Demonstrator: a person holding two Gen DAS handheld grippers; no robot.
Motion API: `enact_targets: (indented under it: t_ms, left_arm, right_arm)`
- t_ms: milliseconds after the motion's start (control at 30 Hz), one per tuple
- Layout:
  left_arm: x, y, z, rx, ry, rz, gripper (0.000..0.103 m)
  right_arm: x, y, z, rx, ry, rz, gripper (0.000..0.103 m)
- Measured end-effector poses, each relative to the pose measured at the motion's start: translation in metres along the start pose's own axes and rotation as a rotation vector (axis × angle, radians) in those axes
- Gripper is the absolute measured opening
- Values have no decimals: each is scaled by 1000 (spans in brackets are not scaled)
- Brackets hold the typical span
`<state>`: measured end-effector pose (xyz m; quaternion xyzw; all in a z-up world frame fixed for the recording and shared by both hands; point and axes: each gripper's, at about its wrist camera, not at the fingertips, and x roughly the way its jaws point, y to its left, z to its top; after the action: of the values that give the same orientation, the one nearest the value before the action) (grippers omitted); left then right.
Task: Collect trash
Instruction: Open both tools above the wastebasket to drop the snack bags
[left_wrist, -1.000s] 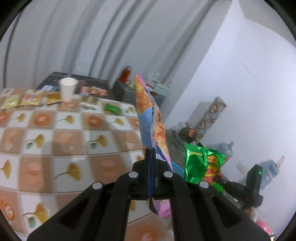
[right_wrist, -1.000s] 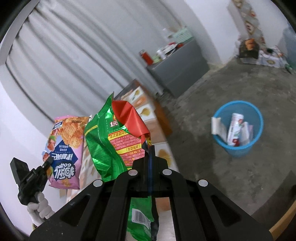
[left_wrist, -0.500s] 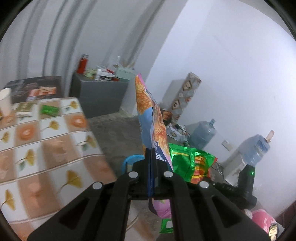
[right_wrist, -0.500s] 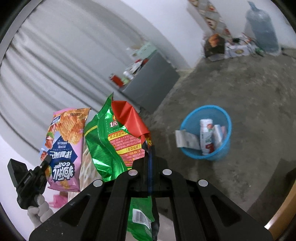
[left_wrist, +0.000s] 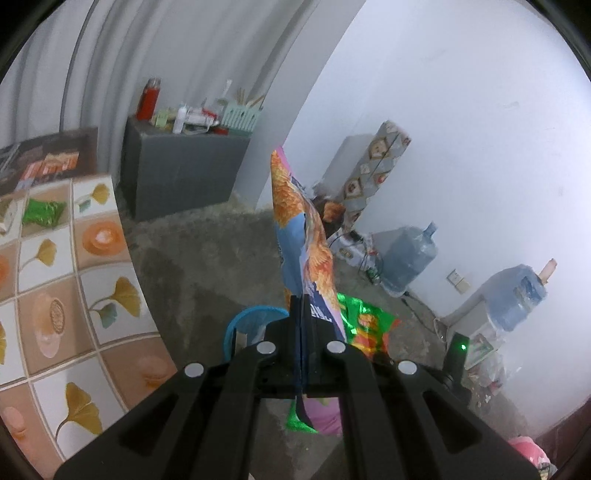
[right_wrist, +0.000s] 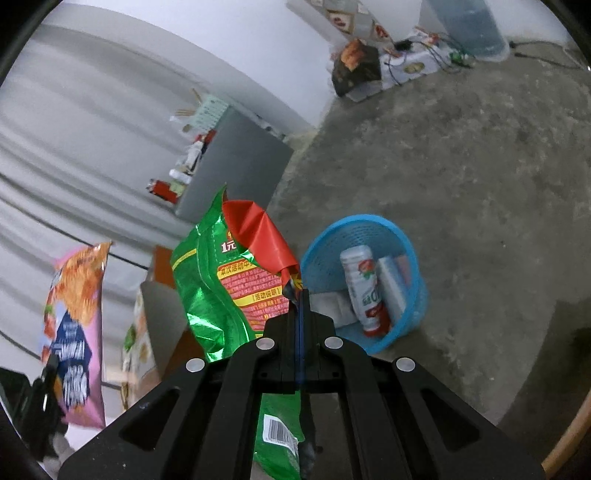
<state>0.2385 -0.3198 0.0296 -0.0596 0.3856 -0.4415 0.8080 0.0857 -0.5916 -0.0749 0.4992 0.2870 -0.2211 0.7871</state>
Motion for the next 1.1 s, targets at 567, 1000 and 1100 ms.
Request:
enact_targets:
  t_ms: [567, 1000, 1100]
  left_arm:
    - [102, 7, -7, -84, 192, 8, 0]
    - [262, 25, -73, -352, 575, 252, 25]
    - [250, 29, -75, -414, 560, 223, 37]
  right_arm:
    - [67, -76, -1, 76, -23, -259, 46]
    - [-32, -142, -53, 224, -68, -277, 47]
    - [-45, -149, -66, 227, -53, -291, 47]
